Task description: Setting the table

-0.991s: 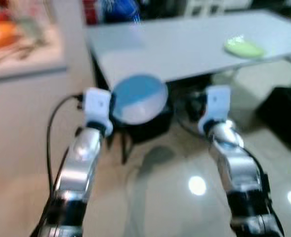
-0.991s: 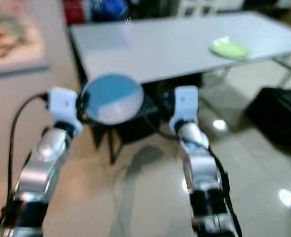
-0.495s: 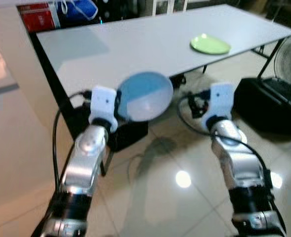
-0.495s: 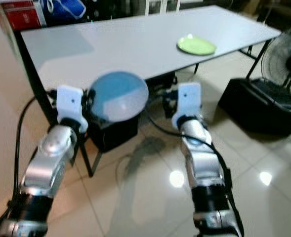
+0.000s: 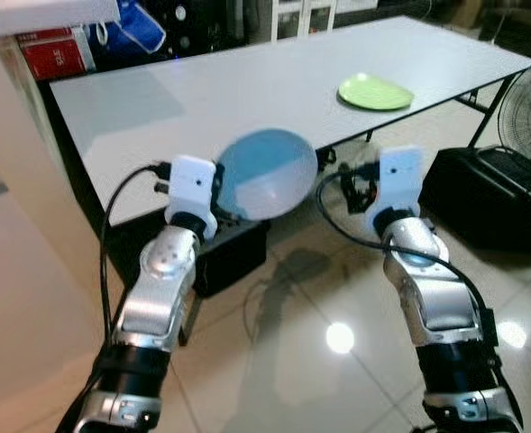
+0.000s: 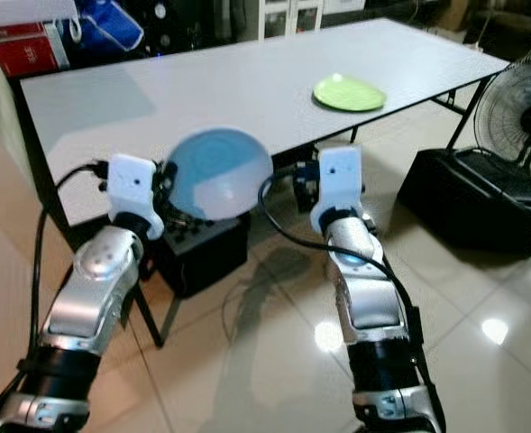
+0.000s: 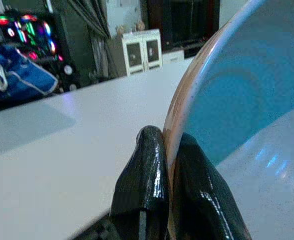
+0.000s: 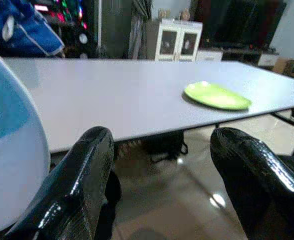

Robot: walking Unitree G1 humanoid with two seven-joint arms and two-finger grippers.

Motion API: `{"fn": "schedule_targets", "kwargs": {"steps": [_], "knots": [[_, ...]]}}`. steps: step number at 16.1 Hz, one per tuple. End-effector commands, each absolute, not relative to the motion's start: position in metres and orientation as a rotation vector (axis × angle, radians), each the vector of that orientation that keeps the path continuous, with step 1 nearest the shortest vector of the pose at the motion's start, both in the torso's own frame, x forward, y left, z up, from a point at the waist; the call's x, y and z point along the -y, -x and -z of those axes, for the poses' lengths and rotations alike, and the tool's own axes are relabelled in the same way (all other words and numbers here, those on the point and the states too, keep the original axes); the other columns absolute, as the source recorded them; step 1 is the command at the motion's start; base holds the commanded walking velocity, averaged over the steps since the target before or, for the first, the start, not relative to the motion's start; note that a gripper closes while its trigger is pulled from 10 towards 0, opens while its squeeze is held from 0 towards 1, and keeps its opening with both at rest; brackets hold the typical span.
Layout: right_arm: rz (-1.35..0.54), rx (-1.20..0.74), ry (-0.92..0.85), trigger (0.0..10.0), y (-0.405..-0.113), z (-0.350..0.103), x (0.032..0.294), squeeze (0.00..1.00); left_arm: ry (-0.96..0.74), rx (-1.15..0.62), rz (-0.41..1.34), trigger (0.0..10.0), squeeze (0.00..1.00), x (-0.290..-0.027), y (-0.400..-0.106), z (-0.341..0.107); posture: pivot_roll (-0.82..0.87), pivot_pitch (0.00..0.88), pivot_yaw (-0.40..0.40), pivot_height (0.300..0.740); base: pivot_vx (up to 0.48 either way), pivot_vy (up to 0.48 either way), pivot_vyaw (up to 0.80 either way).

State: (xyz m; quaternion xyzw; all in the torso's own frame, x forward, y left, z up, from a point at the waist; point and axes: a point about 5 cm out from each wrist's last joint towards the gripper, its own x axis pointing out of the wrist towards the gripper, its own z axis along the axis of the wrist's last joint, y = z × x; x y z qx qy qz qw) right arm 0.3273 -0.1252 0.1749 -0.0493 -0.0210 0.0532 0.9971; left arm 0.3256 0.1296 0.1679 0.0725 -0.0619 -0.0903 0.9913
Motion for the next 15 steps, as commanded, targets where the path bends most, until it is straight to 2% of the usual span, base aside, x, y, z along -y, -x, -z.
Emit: {"fn": "schedule_targets", "kwargs": {"steps": [1, 3, 7, 15], "knots": [[-0.124, 0.036, 0.1, 10.0, -0.326, -0.175, 0.119, 0.0, -0.155, 0.156, 0.15, 10.0, 0.0, -0.139, -0.326, -0.175, -0.04, 0.0, -0.004, 0.74, 0.431, 0.0, 0.0], [-0.127, 0.018, 0.072, 10.0, -0.325, -0.173, 0.119, 0.0, -0.157, 0.156, 0.141, 10.0, 0.0, -0.141, -0.325, -0.175, -0.03, 0.0, -0.008, 0.74, 0.437, 0.0, 0.0], [-0.119, 0.015, 0.051, 10.0, -0.326, -0.172, 0.116, 0.0, -0.167, 0.155, 0.126, 10.0, 0.0, -0.148, -0.324, -0.175, -0.02, 0.0, 0.01, 0.74, 0.441, 0.0, -0.71], [-0.127, 0.014, 0.043, 10.0, -0.327, -0.168, 0.116, 0.0, -0.179, 0.175, 0.089, 10.0, 0.0, -0.157, -0.32, -0.178, 0.01, 0.0, -0.007, 0.74, 0.457, 0.0, 0.0]]}}
